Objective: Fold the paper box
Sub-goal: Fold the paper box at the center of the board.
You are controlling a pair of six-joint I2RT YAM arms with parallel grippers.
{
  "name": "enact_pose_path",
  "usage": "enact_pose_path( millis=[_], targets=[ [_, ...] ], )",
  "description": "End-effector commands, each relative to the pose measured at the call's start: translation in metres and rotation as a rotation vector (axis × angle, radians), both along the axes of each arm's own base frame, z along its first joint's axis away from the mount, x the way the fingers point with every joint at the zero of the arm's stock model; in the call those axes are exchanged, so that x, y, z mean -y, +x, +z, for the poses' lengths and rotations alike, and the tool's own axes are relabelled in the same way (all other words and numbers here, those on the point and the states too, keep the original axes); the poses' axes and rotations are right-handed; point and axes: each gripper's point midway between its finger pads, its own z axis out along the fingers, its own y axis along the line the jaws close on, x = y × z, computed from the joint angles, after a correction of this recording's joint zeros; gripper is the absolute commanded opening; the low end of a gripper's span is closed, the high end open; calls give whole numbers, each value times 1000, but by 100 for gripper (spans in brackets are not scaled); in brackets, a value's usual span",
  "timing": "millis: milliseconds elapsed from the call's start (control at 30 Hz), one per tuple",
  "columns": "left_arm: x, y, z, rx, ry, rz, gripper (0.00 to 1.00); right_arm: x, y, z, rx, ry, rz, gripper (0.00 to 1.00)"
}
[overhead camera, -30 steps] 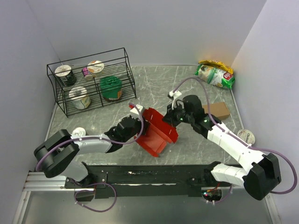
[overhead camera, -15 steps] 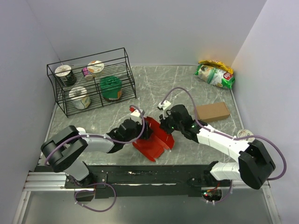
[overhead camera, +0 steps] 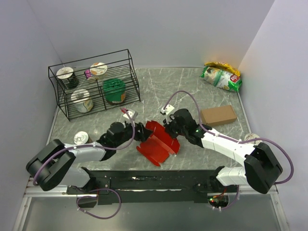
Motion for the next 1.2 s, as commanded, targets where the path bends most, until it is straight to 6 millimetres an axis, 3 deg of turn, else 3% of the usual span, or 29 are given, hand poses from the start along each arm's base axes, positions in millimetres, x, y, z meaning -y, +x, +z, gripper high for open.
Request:
enact_pose_path(
  millis=[0,400,467,667,1033,1167],
  targets=[
    [7,9,46,181,-46,-119,76,-3,3,0,25,-10,13,0],
    [33,45,59,238,1,-197,78,-5,4,-5,11,-18,12,0],
    [35,50,48,193,16,-189,78,-6,4,-5,11,-18,15,0],
    [50,62,43,119,-13,-195,79,-5,4,-5,14,-24,12,0],
    [59,55,16,-60,-41,-193,68,-2,10,-6,28,-38,-21,0],
    [58,48,17,-97,-55,-159,66,0,12,-7,36,-49,-34,0]
  ],
)
